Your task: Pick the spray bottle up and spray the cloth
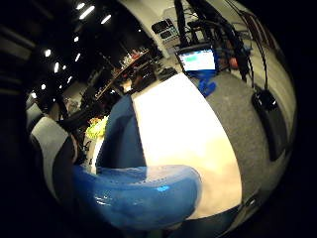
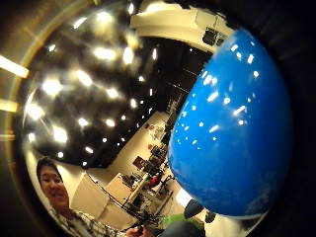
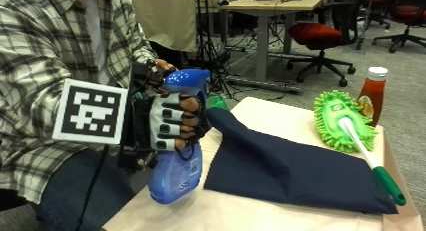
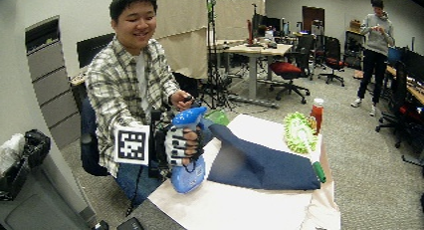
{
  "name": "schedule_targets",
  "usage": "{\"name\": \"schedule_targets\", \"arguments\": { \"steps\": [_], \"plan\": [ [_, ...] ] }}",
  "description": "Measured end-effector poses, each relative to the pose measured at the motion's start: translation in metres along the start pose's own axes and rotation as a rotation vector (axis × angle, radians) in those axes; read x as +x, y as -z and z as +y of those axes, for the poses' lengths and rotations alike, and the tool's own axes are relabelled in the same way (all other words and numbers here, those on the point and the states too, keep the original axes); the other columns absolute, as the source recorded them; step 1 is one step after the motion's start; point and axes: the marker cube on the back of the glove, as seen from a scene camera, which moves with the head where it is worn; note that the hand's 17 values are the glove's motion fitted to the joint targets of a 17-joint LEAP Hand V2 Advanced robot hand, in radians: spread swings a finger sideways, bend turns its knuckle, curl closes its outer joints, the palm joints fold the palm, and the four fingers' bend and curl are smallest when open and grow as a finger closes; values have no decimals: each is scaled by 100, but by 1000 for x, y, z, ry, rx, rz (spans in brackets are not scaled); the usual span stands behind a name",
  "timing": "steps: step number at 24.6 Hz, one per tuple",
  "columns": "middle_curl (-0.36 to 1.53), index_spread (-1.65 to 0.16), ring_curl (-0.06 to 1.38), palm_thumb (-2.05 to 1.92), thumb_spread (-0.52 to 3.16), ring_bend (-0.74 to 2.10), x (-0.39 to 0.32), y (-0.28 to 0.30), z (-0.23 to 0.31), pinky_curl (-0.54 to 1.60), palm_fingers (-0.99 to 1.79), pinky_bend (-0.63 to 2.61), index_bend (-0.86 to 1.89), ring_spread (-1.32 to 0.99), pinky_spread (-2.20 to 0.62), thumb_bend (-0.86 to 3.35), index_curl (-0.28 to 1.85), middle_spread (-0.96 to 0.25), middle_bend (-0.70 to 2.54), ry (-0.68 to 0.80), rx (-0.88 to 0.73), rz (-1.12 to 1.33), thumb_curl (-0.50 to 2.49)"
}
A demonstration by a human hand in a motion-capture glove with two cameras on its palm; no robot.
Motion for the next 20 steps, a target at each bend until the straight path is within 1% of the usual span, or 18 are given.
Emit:
{"name": "schedule_targets", "arguments": {
  "steps": [9,14,20],
  "plan": [
    [51,-24,47,107,-1,60,-45,-22,-12,45,137,43,39,-19,-15,-3,57,-14,63,187,-151,165,74],
    [51,-24,47,107,-1,61,-64,-58,-16,45,137,43,39,-19,-16,-3,57,-14,63,280,-175,299,74],
    [51,-24,47,107,-2,61,-75,-65,-8,45,136,44,39,-20,-16,-3,58,-14,63,441,-317,401,74]
  ]
}}
